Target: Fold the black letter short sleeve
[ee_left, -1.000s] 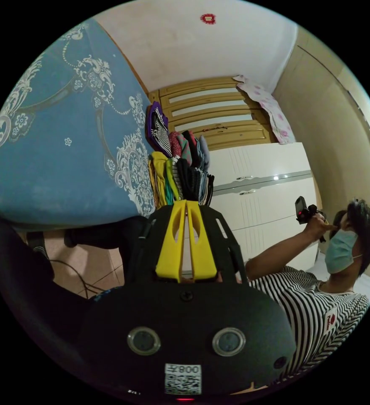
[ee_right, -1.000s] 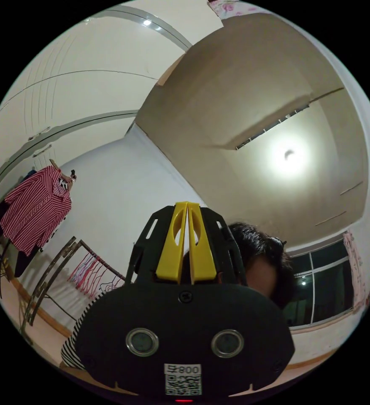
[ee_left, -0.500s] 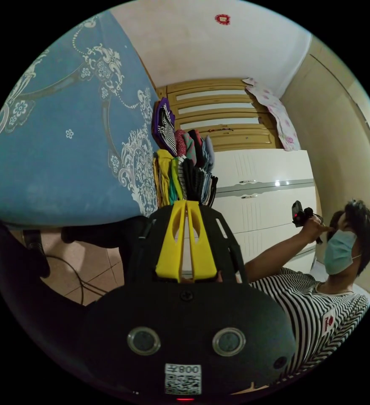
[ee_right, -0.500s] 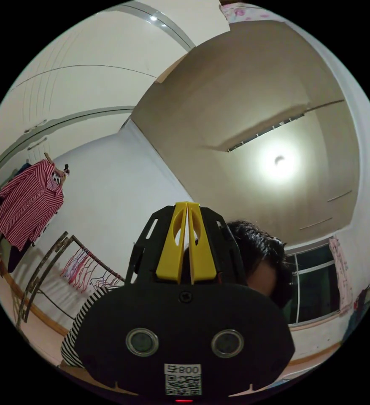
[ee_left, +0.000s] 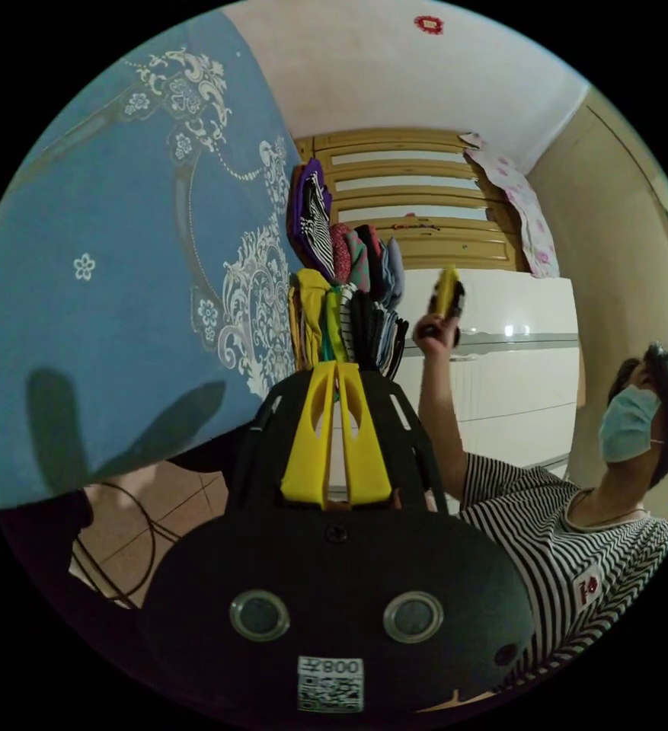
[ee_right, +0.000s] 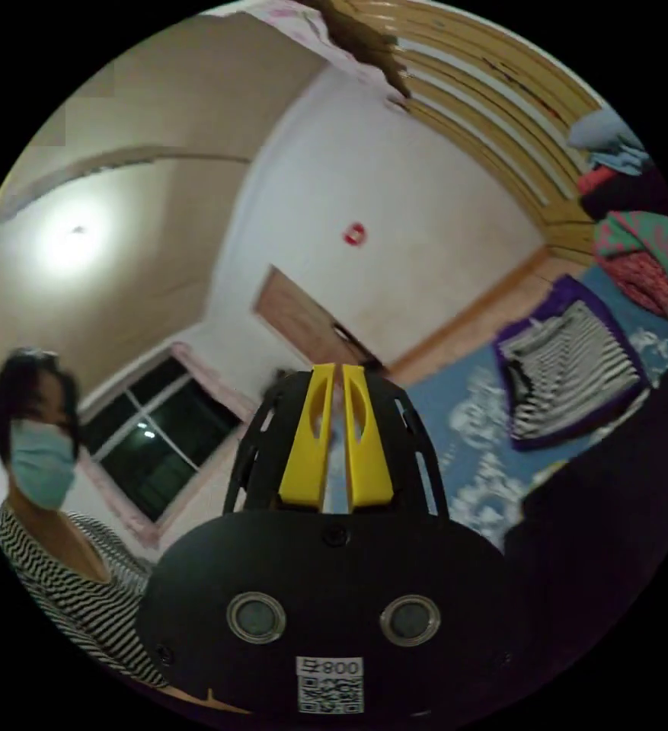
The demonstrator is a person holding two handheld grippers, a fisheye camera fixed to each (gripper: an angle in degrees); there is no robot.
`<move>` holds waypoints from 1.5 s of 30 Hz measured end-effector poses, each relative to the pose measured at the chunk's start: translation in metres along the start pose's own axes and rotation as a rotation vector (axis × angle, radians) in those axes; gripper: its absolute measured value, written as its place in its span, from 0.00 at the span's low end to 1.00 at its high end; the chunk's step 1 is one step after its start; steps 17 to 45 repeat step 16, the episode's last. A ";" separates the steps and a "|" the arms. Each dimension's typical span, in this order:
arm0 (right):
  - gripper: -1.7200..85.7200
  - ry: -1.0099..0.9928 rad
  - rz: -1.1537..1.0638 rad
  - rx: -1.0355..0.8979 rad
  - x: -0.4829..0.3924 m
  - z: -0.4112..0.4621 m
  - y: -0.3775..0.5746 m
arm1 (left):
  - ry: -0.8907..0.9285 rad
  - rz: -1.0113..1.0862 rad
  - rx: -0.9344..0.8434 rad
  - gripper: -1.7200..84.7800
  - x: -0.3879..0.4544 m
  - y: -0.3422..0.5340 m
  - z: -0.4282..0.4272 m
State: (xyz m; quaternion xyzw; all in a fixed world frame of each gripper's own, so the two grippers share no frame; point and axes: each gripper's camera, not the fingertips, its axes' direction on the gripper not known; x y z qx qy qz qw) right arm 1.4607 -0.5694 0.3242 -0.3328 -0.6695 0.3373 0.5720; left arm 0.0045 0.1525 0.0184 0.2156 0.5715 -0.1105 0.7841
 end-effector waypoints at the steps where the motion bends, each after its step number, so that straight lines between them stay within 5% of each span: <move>1: 0.08 0.056 0.020 -0.044 0.012 0.016 -0.005 | 0.002 -0.002 -0.005 0.02 -0.003 -0.008 0.003; 6: 0.10 0.415 0.102 -0.340 0.093 0.155 -0.050 | -0.011 -0.018 -0.043 0.02 -0.019 -0.038 0.016; 15: 0.11 0.830 -0.012 -0.578 0.168 0.353 -0.091 | -0.028 -0.075 -0.053 0.02 -0.052 -0.070 0.023; 45: 0.11 0.835 -0.016 -0.579 0.172 0.363 -0.092 | -0.040 -0.075 -0.054 0.02 -0.055 -0.072 0.023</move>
